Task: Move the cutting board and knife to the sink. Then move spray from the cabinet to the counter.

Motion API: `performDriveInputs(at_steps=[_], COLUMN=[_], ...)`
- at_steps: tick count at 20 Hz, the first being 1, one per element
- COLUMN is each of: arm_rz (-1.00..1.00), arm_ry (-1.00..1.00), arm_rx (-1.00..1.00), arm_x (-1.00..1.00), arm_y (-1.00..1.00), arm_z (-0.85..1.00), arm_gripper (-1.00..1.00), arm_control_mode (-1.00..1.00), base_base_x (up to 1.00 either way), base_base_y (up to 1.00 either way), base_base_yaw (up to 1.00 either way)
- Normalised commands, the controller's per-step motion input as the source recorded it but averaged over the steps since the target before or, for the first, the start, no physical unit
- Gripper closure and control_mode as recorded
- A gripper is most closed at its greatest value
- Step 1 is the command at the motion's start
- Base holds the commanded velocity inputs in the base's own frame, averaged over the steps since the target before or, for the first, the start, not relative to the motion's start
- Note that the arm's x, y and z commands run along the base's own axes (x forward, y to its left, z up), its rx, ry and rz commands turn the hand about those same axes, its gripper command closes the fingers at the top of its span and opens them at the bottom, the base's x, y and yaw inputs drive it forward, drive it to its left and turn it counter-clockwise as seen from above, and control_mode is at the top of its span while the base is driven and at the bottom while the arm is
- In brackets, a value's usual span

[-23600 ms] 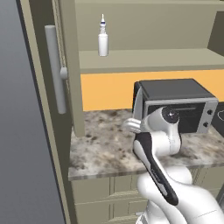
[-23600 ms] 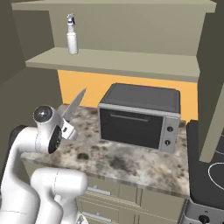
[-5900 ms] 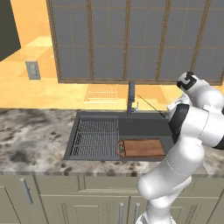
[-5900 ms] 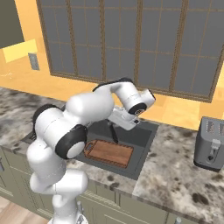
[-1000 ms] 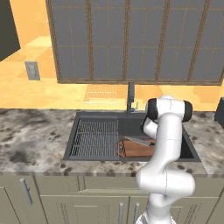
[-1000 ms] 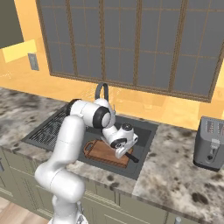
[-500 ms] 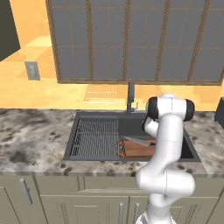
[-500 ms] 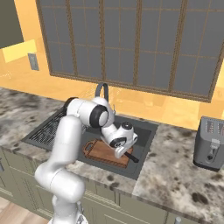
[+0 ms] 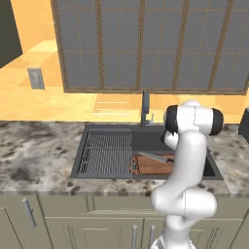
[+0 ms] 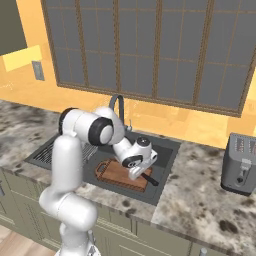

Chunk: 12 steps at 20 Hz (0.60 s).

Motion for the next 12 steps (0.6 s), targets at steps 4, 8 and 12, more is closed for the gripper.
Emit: performDriveInputs(at_steps=[4,8,12], arm_rz=[-0.16,-0.2,-0.15], arm_ry=[0.0,0.0,0.0], arm_rx=[0.0,0.0,0.0], arm_x=[-0.35,-0.27,-0.22], arm_y=[0.04,0.11,0.12], arm_z=[0.61,0.68,0.75], arm_gripper=[-1.0,-1.0,-1.0], arm_control_mode=[-1.0,-1.0,-1.0], base_base_x=[0.0,0.0,0.0], base_base_y=[0.0,0.0,0.0], base_base_yaw=[0.0,0.0,0.0])
